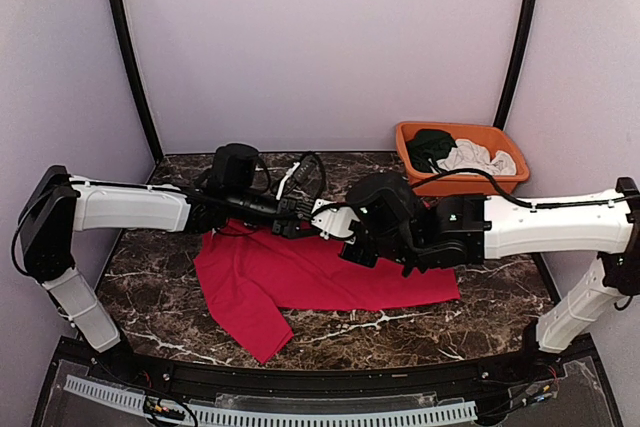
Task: Pin the brooch onto the clothing
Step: Pass from the right arm to the left
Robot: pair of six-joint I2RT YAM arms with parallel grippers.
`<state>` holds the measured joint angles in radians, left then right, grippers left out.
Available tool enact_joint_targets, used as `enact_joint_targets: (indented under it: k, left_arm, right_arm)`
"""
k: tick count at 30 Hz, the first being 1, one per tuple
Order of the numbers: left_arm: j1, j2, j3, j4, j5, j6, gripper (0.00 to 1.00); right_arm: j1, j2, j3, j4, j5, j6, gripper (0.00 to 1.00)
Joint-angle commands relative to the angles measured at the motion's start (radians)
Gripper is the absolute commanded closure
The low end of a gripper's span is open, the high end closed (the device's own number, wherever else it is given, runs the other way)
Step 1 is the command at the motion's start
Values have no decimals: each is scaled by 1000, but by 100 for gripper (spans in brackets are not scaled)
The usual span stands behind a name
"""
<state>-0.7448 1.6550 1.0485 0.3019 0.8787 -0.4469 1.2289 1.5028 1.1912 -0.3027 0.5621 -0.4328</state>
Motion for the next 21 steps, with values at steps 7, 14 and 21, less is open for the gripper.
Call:
enact_joint_targets:
  k: [7,14,21]
  left_arm:
    - [-8,3,24,15,26,5,79]
    - [-8,7,26,0,22,14,98]
    - [-8,-2,23,-12,2,23,99]
  right_arm:
    - [-7,33,39,-21,-12,21,100]
    - [-7,30,39,-22,-14,22,100]
    - [-6,25,44,-30,-9,37,100]
